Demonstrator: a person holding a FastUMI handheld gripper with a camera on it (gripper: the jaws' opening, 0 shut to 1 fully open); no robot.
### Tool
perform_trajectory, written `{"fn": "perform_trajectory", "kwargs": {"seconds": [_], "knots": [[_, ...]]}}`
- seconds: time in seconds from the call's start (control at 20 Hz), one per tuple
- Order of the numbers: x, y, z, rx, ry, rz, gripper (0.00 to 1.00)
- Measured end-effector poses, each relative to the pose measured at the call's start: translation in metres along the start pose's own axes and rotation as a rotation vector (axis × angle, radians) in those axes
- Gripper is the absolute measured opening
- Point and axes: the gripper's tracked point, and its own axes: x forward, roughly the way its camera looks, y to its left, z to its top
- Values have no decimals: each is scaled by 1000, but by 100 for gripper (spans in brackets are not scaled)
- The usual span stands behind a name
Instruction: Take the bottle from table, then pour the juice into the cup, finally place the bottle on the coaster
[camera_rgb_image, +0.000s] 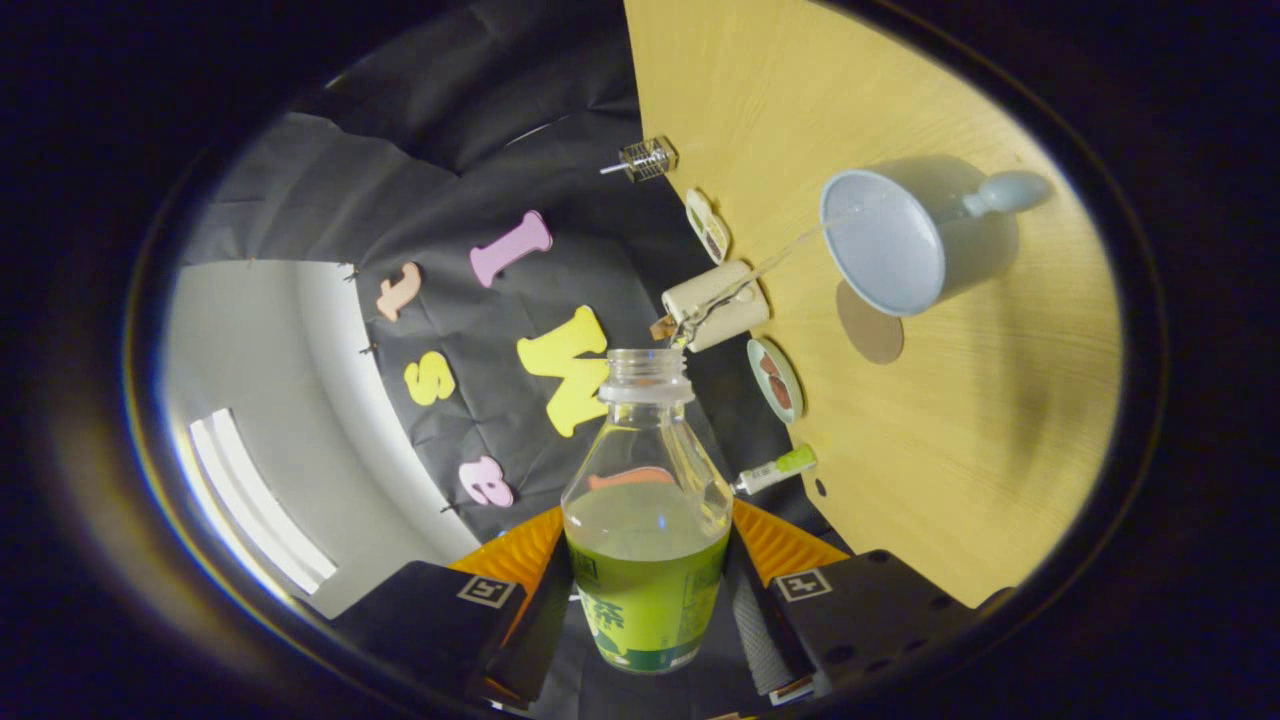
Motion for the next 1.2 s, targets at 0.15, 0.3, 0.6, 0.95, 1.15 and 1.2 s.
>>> {"fn": "perform_trajectory", "kwargs": {"seconds": [0.15, 0.3, 0.6, 0.95, 1.15, 1.2], "knots": [[0, 0, 0, 52, 1, 17, 78], [-2, 4, 4, 88, -3, 26, 79], [-1, 6, 4, 94, -9, 50, 78], [-1, 11, 3, 138, -3, 65, 78], [-2, 14, 5, 179, -5, 83, 78], [-3, 14, 7, 181, -10, 82, 78]]}}
